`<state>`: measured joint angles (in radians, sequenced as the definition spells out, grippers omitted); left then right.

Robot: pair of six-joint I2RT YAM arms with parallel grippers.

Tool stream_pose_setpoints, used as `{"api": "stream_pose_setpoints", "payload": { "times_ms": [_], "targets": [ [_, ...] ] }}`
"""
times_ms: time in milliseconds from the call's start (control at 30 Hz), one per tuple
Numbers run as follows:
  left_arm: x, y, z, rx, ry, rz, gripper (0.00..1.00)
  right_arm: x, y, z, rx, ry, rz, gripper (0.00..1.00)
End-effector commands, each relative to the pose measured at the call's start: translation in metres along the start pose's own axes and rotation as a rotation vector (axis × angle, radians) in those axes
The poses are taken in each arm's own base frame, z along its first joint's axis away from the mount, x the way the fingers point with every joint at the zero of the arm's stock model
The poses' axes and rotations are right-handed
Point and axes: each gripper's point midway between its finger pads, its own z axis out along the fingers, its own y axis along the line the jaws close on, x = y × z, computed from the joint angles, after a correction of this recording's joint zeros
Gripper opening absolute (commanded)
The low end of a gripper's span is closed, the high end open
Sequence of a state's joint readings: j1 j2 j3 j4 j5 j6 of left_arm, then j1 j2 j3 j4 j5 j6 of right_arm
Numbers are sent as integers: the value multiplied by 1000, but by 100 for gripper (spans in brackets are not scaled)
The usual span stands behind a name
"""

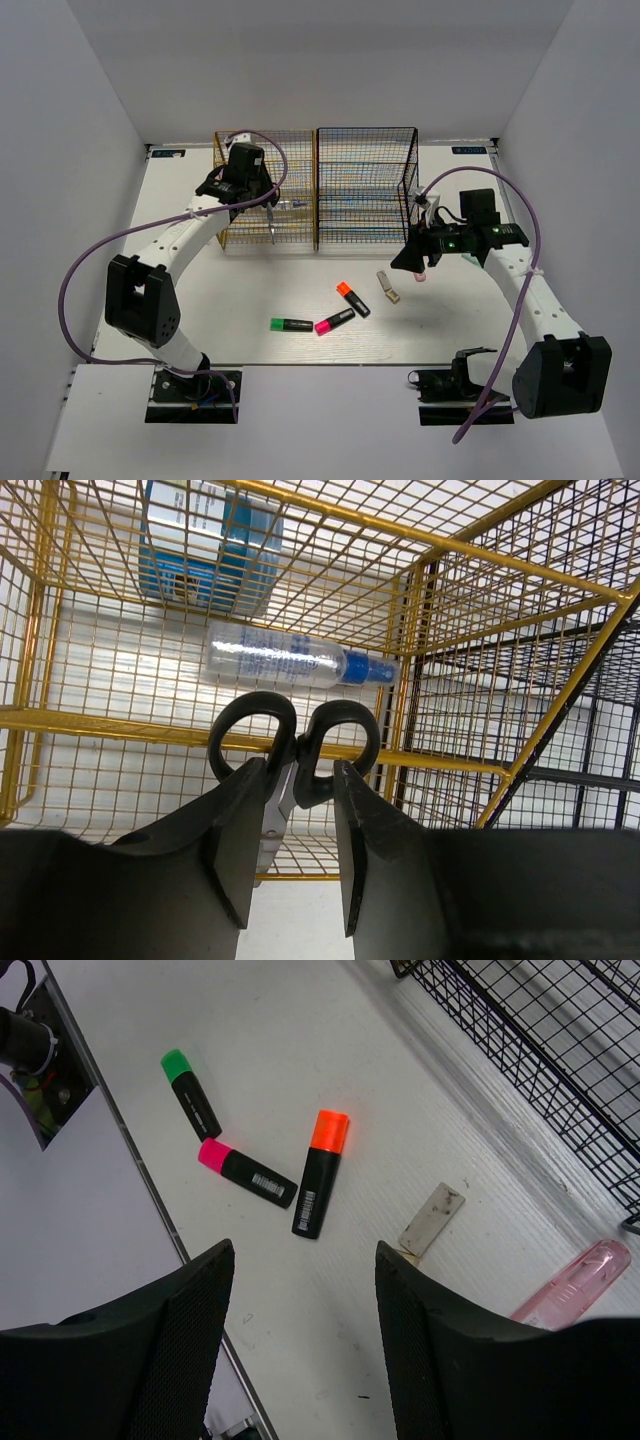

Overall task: Sort the stationery into containers
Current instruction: Pick up the scissors from the storage box.

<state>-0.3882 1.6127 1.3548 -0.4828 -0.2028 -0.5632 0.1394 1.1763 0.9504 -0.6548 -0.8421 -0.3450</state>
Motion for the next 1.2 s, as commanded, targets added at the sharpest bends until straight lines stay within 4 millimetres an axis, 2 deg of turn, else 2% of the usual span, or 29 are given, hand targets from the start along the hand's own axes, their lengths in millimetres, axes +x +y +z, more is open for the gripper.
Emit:
{"api": "stream_pose_setpoints", "payload": {
  "times_ms": [0,267,300,400,600,833,1167],
  "targets": [
    [-20,-7,-6,15,-67,15,44,-3,4,0,-31,-9,-9,62],
    [-18,-1,0,-7,-92,35,47,-3,5,-1,-37,-9,-5,62],
    [-11,3,2,-18,-83,39,47,-4,5,-1,-35,-10,-6,62],
    [-7,4,6,-20,-91,40,47,-3,6,0,-42,-8,-7,62],
    [-1,0,11,-24,-100,59,47,-4,7,-1,-45,-11,-5,62],
    [-4,-3,11,-51,-140,95,47,-4,8,-1,-49,-13,-10,62],
    [3,-4,11,-63,-144,121,29,-4,8,-2,-50,-15,-15,62]
  ]
}}
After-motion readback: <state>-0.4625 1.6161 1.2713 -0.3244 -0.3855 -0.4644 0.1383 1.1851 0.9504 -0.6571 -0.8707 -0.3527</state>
